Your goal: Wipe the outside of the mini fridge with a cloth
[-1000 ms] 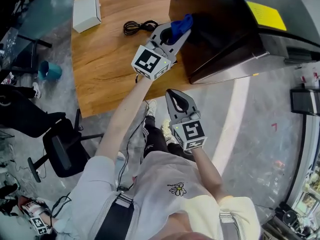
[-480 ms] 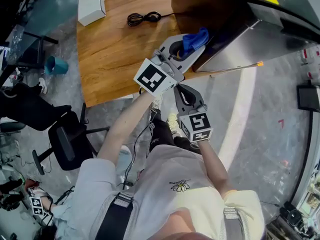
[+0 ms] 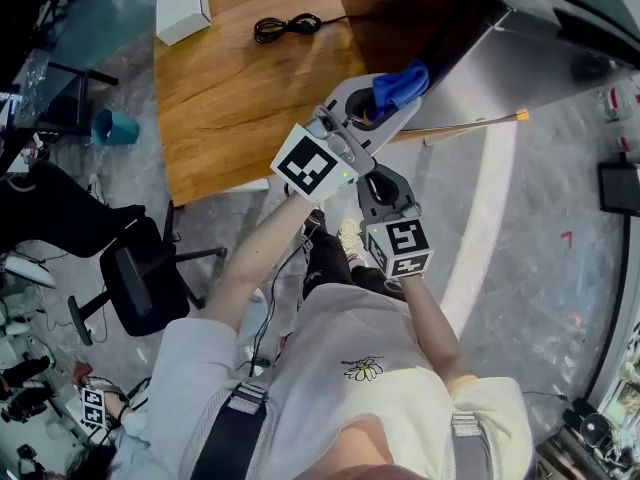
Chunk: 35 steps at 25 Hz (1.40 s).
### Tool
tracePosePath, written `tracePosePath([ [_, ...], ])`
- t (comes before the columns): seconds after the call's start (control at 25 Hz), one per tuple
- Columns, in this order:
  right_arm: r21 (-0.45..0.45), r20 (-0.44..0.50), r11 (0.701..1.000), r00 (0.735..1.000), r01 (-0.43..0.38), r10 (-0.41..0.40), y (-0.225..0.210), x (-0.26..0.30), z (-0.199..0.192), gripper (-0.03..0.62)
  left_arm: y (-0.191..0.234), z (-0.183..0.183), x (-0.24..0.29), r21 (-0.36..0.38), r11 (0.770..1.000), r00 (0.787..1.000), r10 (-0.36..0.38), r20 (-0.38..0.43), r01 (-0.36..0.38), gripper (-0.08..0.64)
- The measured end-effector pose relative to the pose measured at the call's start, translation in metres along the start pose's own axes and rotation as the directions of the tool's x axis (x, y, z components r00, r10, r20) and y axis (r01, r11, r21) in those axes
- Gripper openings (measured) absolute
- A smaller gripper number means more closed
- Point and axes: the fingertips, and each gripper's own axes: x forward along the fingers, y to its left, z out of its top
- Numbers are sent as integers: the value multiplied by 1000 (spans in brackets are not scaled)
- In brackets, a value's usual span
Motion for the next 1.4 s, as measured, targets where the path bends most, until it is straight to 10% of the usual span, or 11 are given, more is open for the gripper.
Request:
tracePosePath([
  [0.32,5,2,1000,1000,-6,6,5,7,2,12,22,7,-12,-12,999,999,52,5,-52,65],
  [0.76,27,-2,999,1000,-27,27,12,40,11,12,199,-32,-13,91,955,955,289,-71,-282,65],
  [1.4,88,-26,995,999,-42,44,2,93,24,12,351,-132,29,24,931,914,362,-183,-364,64],
])
